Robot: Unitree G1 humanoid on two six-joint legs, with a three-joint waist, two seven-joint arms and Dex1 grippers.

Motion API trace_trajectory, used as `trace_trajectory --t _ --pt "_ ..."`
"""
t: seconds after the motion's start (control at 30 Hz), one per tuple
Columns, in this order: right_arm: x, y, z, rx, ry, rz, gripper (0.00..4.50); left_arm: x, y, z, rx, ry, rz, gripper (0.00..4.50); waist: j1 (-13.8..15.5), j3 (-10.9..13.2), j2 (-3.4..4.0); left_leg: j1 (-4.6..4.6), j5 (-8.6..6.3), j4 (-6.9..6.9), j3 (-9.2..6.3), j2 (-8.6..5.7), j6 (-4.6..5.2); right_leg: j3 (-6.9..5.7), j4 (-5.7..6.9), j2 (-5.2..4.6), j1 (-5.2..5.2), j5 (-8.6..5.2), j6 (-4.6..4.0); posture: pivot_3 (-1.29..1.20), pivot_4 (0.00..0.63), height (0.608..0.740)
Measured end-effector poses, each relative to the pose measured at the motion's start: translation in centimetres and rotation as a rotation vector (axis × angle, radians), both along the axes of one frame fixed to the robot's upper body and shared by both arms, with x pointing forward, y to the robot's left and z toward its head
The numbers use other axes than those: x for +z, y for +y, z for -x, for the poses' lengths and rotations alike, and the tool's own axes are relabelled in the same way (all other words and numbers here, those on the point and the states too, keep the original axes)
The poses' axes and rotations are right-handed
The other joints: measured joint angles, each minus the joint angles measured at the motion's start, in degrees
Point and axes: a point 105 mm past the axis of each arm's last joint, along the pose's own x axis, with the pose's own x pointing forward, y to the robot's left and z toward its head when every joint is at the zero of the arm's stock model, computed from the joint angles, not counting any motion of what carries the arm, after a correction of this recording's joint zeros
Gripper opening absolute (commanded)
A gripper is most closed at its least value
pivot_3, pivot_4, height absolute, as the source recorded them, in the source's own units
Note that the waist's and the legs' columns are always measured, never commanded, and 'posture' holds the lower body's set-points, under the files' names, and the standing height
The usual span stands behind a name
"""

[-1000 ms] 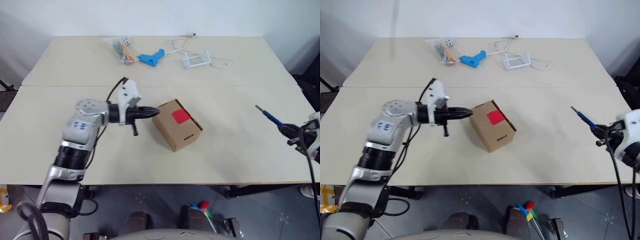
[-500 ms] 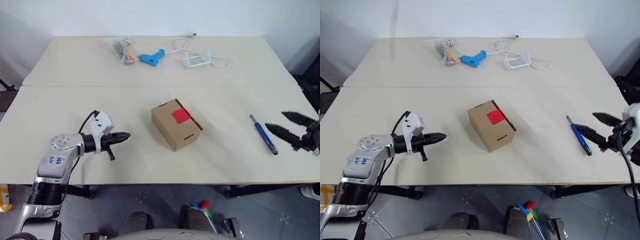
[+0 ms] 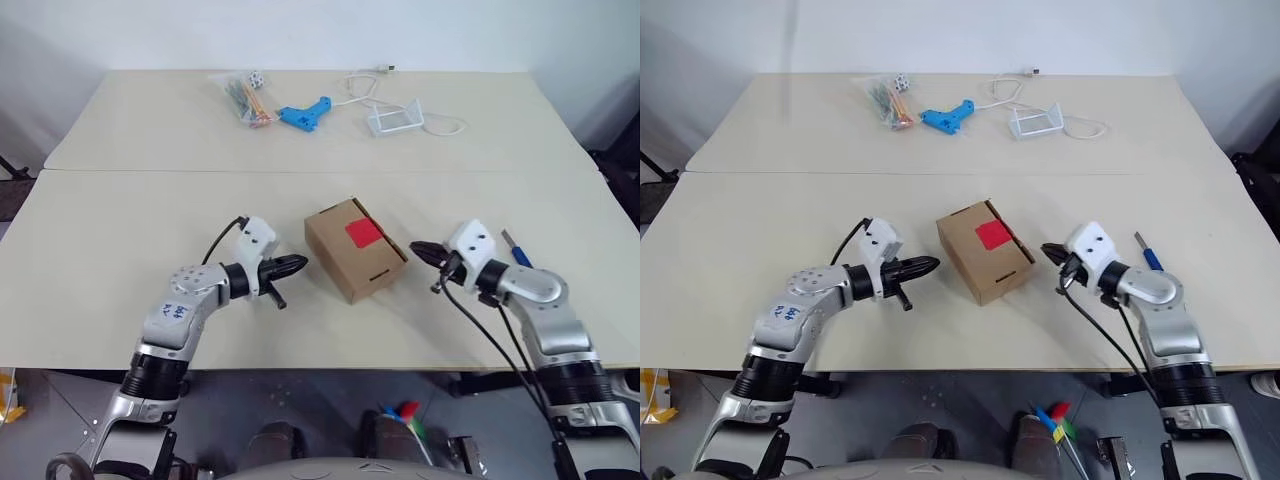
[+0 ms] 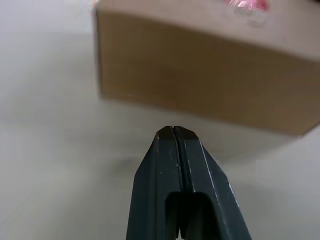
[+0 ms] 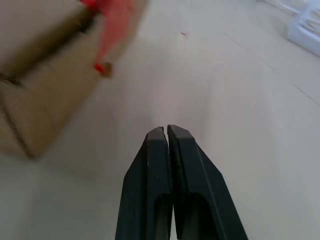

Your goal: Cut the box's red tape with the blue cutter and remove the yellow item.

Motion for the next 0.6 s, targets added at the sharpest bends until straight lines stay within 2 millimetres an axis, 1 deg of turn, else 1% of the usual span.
trace_trajectory --t 0.07,0.13,0.17,0.27,0.3,0.33,0.37,0.43,0.6 --pt "-0.7 1.8 0.6 0.067 0.064 -0.024 0.03 0.0 -0.7 -0.1 -0.007 0.003 -0.005 0.0 0.04 0.0 0.0 0.0 0.0 0.03 0.0 0.01 0.0 0.0 0.0 0.02 0.01 0.0 0.0 0.0 0.15 0.74" --pt "-0.7 3.3 1.3 0.123 0.106 -0.062 0.03 -0.1 -0.8 -0.2 0.0 0.015 -0.006 0.0 0.03 0.0 0.0 0.0 0.0 0.06 0.0 0.01 0.0 0.02 0.0 0.01 0.02 0.0 0.0 0.0 0.15 0.74" --pt "-0.5 3.7 1.5 0.138 0.122 -0.08 0.03 -0.2 -0.7 -0.2 0.004 0.022 -0.007 0.0 0.07 0.0 0.0 0.0 0.0 0.08 0.0 0.01 0.0 0.02 0.0 0.01 0.03 0.0 0.0 0.0 0.15 0.74" --pt "-0.1 4.3 2.4 0.174 0.159 -0.095 0.03 -0.3 -0.3 -0.3 0.012 0.035 -0.018 0.0 0.17 0.0 0.0 0.01 0.0 0.09 -0.02 0.01 0.0 0.02 -0.01 0.0 0.07 0.0 0.0 0.0 0.15 0.74" --pt "-0.3 4.6 3.1 0.2 0.178 -0.075 0.03 -0.5 -0.1 0.0 0.001 0.047 -0.03 0.0 0.15 0.0 0.0 0.01 0.0 0.09 -0.03 0.02 -0.01 0.01 0.0 0.0 0.06 0.0 0.0 0.0 0.15 0.74" --pt "-0.7 4.9 3.7 0.224 0.199 -0.054 0.03 -0.6 0.3 0.3 -0.013 0.061 -0.039 0.0 0.04 0.0 0.0 0.03 -0.01 0.07 -0.04 0.03 -0.02 0.0 0.01 0.01 0.06 0.0 0.0 0.0 0.15 0.74" --pt "-1.1 5.3 4.3 0.24 0.226 -0.039 0.03 -0.9 0.7 1.3 -0.046 0.074 -0.061 0.0 -0.06 0.0 0.0 0.02 -0.02 0.02 -0.03 0.03 -0.04 0.01 -0.02 0.01 0.01 0.0 0.0 0.0 0.15 0.74" --pt "-1.8 5.5 5.2 0.247 0.264 -0.027 0.03 -1.6 1.2 2.5 -0.092 0.108 -0.084 0.0 -0.33 -0.01 0.02 0.05 -0.04 -0.01 -0.04 0.03 -0.07 0.0 0.01 0.01 0.02 0.0 0.0 0.0 0.15 0.74" --pt "-2.6 6.0 6.7 0.252 0.312 -0.019 0.03 -2.0 1.3 3.6 -0.121 0.135 -0.084 0.0 0.01 -0.01 0.02 0.04 -0.04 0.11 -0.04 0.02 -0.06 0.04 -0.02 -0.01 0.08 -0.01 -0.01 0.0 0.15 0.74"
